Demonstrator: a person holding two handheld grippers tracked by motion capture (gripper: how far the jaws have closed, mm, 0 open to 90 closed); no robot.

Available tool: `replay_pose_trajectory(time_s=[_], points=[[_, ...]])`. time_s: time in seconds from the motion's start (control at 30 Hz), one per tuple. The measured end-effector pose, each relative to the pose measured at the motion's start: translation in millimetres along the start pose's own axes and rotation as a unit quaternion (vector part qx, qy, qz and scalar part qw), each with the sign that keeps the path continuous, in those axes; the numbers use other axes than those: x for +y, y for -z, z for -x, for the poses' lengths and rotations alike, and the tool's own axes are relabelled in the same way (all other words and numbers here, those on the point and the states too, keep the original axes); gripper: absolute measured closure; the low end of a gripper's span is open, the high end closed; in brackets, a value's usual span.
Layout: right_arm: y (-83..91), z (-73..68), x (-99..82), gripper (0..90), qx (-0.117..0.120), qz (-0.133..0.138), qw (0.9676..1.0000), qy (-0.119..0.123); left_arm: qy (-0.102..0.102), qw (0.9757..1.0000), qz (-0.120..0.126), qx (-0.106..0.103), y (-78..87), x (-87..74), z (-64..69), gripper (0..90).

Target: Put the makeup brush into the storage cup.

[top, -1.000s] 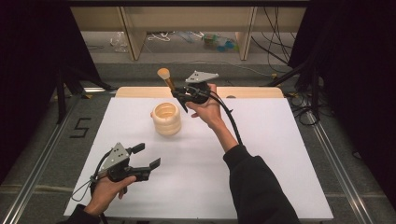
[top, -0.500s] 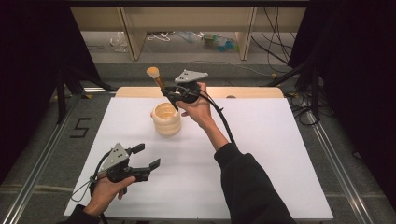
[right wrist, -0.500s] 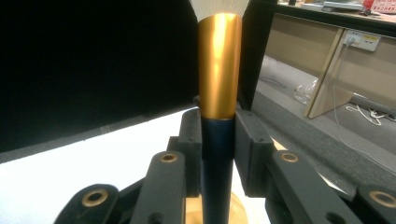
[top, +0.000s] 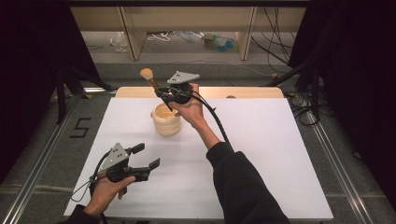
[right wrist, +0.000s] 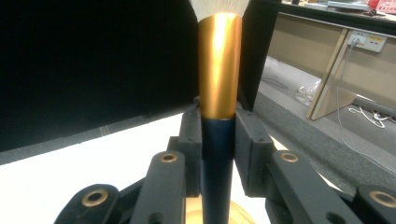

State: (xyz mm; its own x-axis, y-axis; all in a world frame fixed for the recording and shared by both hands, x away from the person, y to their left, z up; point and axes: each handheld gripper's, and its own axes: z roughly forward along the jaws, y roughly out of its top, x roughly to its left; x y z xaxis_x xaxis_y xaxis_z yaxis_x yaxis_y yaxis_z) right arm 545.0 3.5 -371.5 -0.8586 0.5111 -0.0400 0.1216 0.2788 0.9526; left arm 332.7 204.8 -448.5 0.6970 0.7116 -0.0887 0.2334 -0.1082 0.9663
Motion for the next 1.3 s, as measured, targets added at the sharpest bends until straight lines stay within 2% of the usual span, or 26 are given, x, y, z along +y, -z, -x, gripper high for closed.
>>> replay_pose_trajectory(time_s=[0.1,0.5,1.2,1.3], points=[[-1.3,0.0,-0.9,74.5,-0.001,0.000,1.0000,0.000,-0.007,1.0000,-0.002,0.002,0.8,0.6,-1.9,16.4],[-5.4,-0.2,-6.4,74.5,-0.002,-0.003,1.0000,-0.006,0.004,1.0000,0.000,0.003,1.2,0.3,-0.2,16.4],[-16.8,-1.6,-19.7,74.5,0.003,-0.008,0.9999,-0.012,-0.003,1.0000,-0.002,0.002,2.1,0.4,-1.4,16.4],[-17.8,-2.2,-21.6,74.5,-0.005,-0.005,0.9999,-0.011,0.000,1.0000,-0.002,0.002,2.3,0.4,-0.9,16.4]])
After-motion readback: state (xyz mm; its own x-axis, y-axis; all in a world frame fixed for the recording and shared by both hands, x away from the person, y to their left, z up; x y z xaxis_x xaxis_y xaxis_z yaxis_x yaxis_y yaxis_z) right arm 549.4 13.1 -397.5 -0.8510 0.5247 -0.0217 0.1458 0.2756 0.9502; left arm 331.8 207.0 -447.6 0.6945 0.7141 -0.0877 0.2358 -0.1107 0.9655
